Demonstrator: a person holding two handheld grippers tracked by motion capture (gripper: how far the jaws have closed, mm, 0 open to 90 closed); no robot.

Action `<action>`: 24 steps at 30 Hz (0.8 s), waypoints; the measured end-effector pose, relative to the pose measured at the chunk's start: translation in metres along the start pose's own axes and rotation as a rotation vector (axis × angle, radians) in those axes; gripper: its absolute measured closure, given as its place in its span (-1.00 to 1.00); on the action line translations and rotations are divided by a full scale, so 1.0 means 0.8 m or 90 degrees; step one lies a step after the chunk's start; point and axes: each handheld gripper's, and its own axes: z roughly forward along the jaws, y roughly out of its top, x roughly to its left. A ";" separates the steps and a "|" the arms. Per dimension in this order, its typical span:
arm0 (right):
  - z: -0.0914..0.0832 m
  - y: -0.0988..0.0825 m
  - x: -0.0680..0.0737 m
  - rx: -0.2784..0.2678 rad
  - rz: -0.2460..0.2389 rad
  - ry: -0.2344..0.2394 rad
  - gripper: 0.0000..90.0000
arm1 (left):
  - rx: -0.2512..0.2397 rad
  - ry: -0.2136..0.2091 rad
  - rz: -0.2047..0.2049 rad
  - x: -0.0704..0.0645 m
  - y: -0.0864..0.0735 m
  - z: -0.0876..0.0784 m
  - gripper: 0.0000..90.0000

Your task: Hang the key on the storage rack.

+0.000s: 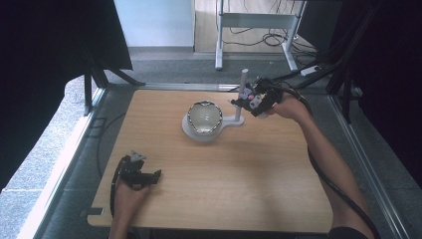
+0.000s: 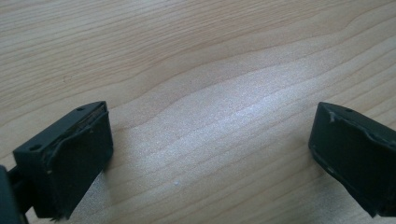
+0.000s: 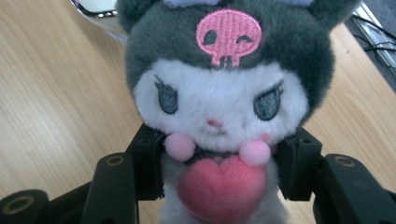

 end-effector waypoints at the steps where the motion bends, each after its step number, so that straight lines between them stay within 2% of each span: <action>1: 0.008 -0.002 0.000 0.004 0.001 -0.001 -0.01 | 0.000 0.000 0.000 0.000 0.000 0.000 -1.00; 5: 0.018 -0.003 0.000 0.012 0.002 -0.003 -0.01 | 0.000 0.000 -0.002 0.000 0.000 0.000 -1.00; 10: 0.042 -0.008 -0.004 0.027 0.013 -0.011 -0.02 | 0.001 0.000 -0.001 0.000 0.000 0.000 -1.00; 15: 0.056 -0.011 -0.009 0.017 0.021 -0.014 -0.04 | 0.001 0.000 -0.001 0.000 0.000 0.000 -1.00; 18: 0.061 -0.011 -0.010 0.009 0.015 -0.017 -0.06 | 0.001 0.000 -0.001 0.000 0.000 0.000 -1.00; 22: 0.071 -0.013 -0.006 -0.005 -0.001 -0.024 -0.28 | 0.001 0.000 -0.001 0.000 0.000 0.000 -1.00; 24: 0.074 -0.013 -0.005 -0.010 -0.007 -0.037 -0.43 | 0.001 0.000 -0.001 0.000 0.000 0.000 -1.00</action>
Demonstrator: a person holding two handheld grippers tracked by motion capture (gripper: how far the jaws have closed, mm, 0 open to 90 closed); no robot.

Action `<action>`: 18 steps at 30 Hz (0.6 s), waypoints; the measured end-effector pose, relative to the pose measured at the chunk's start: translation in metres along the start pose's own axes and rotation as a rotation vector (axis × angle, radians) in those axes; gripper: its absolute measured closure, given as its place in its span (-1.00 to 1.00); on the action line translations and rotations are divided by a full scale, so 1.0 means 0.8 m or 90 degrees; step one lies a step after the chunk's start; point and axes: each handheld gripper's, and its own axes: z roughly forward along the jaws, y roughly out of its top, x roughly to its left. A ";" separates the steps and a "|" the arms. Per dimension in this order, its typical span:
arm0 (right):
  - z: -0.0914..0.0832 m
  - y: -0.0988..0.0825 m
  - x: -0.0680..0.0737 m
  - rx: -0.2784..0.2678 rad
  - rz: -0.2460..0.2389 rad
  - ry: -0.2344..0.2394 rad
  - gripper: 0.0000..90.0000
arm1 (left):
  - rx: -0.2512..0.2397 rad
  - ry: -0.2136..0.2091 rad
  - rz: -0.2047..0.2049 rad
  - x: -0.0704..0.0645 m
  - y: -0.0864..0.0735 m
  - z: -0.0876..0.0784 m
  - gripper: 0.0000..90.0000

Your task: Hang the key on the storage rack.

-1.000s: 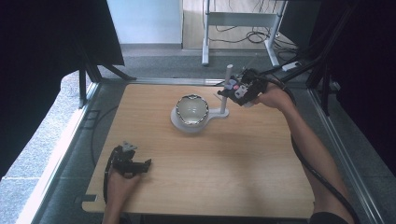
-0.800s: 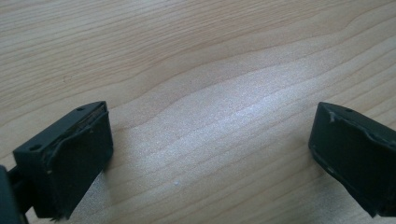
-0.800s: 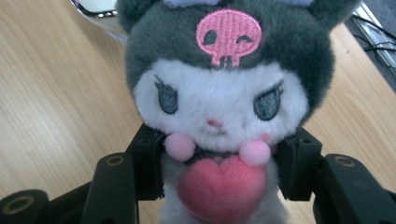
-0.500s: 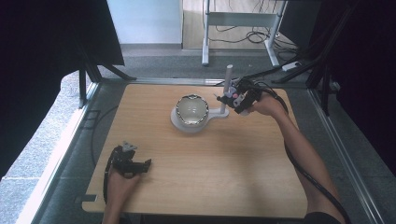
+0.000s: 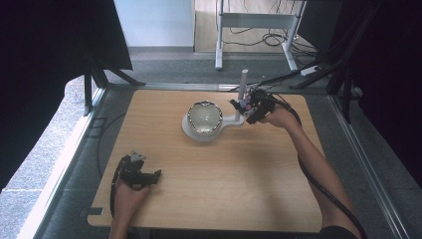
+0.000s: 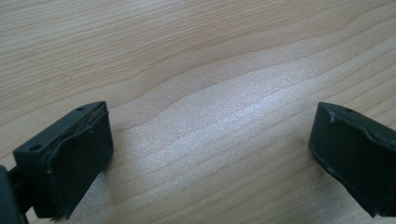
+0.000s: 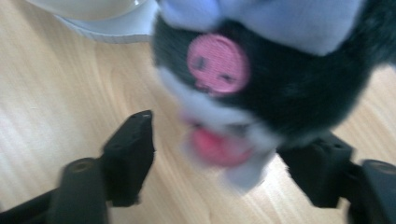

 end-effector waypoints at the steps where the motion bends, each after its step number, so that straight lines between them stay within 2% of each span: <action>1: 0.000 0.000 0.001 -0.003 -0.002 -0.007 -0.48 | 0.000 0.000 0.000 0.000 0.000 0.000 -1.00; 4: -0.001 -0.002 0.002 -0.006 -0.005 -0.008 -0.55 | 0.000 0.000 0.000 0.000 0.000 0.000 -1.00; 6: -0.002 -0.003 0.004 -0.009 -0.012 -0.019 -0.66 | 0.000 0.000 0.000 0.000 0.000 0.000 -1.00; 9: -0.005 -0.004 0.005 -0.016 -0.017 -0.039 -0.71 | 0.000 0.000 0.000 0.000 0.000 0.000 -1.00; 12: -0.011 -0.005 0.006 -0.025 -0.012 -0.050 -0.72 | 0.000 0.000 0.000 0.000 0.000 0.000 -1.00; 18: -0.018 -0.010 0.007 -0.027 -0.015 -0.047 -0.72 | 0.000 0.000 0.000 0.000 0.000 0.000 -1.00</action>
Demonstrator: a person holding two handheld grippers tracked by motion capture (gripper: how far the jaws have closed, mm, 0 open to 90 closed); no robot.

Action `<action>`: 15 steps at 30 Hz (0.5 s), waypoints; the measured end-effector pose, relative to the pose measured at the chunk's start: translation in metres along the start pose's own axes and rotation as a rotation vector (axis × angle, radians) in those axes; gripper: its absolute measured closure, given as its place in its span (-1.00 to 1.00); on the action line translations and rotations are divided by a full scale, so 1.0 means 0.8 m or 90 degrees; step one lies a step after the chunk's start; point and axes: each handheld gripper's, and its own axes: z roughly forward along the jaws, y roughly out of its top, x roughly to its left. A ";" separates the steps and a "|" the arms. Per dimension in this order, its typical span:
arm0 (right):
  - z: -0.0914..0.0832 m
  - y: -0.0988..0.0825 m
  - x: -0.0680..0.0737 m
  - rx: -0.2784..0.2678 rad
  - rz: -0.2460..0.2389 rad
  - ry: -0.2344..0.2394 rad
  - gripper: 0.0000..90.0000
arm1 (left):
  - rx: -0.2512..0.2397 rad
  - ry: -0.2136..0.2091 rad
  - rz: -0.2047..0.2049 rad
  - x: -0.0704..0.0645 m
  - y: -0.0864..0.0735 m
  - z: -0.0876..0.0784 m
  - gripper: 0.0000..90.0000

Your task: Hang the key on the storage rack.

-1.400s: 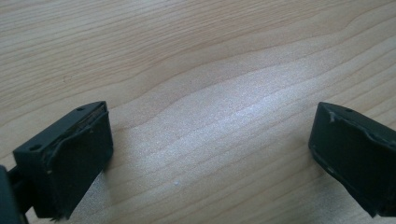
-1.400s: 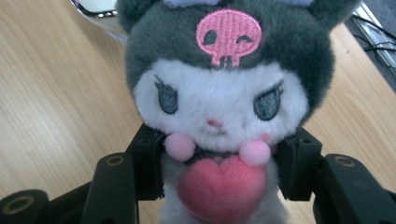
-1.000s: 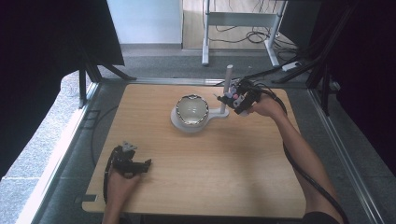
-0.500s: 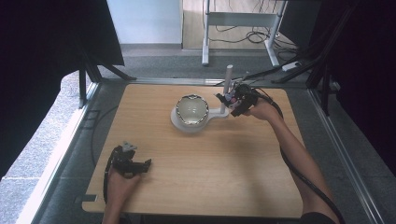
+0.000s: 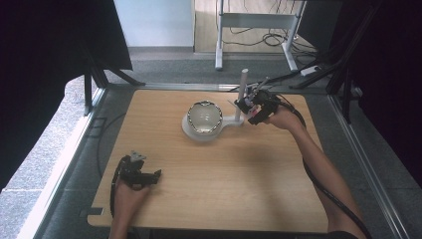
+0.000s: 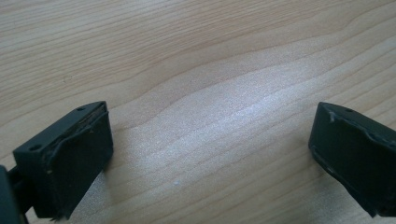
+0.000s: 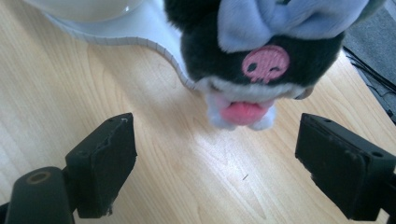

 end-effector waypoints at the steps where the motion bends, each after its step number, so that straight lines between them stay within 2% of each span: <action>1: -0.001 -0.001 0.001 -0.001 0.000 0.003 -0.72 | 0.000 0.000 0.000 0.000 0.000 0.000 -1.00; 15: -0.020 -0.016 0.024 -0.025 -0.014 0.019 -0.73 | 0.000 0.000 0.000 0.000 0.000 0.000 -1.00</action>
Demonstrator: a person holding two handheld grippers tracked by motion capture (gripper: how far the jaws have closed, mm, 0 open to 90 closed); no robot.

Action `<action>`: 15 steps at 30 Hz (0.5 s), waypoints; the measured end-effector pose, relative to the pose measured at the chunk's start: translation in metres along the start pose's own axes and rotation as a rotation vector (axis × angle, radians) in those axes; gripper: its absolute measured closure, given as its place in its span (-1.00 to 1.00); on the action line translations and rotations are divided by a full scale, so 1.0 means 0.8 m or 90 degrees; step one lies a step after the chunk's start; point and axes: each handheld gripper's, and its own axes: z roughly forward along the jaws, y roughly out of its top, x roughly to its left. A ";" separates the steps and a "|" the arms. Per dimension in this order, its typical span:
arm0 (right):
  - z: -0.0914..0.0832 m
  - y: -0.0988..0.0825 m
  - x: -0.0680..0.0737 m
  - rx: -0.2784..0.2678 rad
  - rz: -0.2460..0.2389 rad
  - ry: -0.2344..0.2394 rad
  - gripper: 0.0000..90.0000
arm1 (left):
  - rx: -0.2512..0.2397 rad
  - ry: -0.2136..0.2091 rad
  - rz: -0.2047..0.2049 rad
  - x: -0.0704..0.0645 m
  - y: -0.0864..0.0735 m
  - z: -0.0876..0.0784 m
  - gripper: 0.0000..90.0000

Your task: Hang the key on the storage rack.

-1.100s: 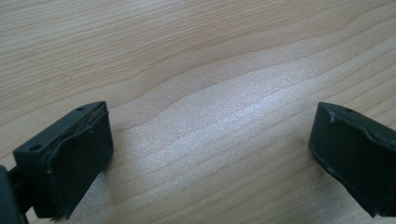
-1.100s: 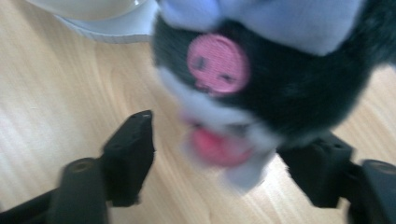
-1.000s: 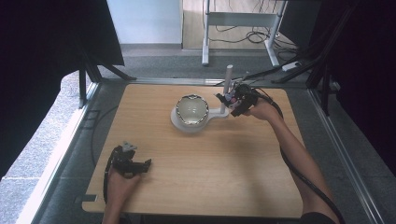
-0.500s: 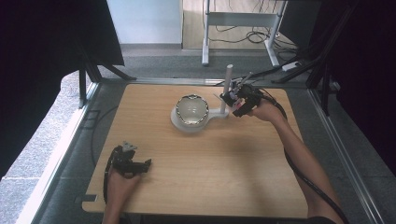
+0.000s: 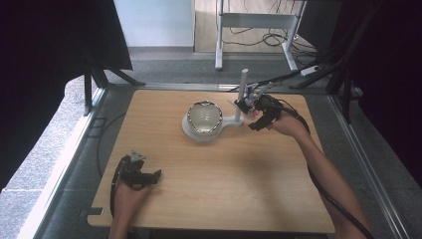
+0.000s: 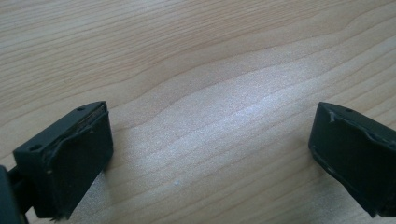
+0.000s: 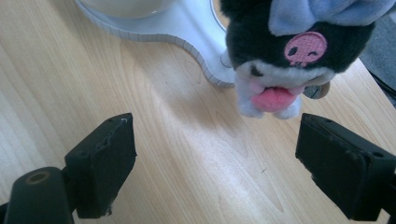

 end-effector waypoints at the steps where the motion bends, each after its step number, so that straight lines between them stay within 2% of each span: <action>1: -0.001 -0.001 0.002 -0.001 0.000 0.000 -0.73 | 0.000 0.000 0.000 0.000 0.000 0.000 -1.00; 15: -0.010 -0.021 0.024 -0.010 -0.005 0.015 -0.79 | 0.001 0.000 0.001 0.000 0.000 0.000 -1.00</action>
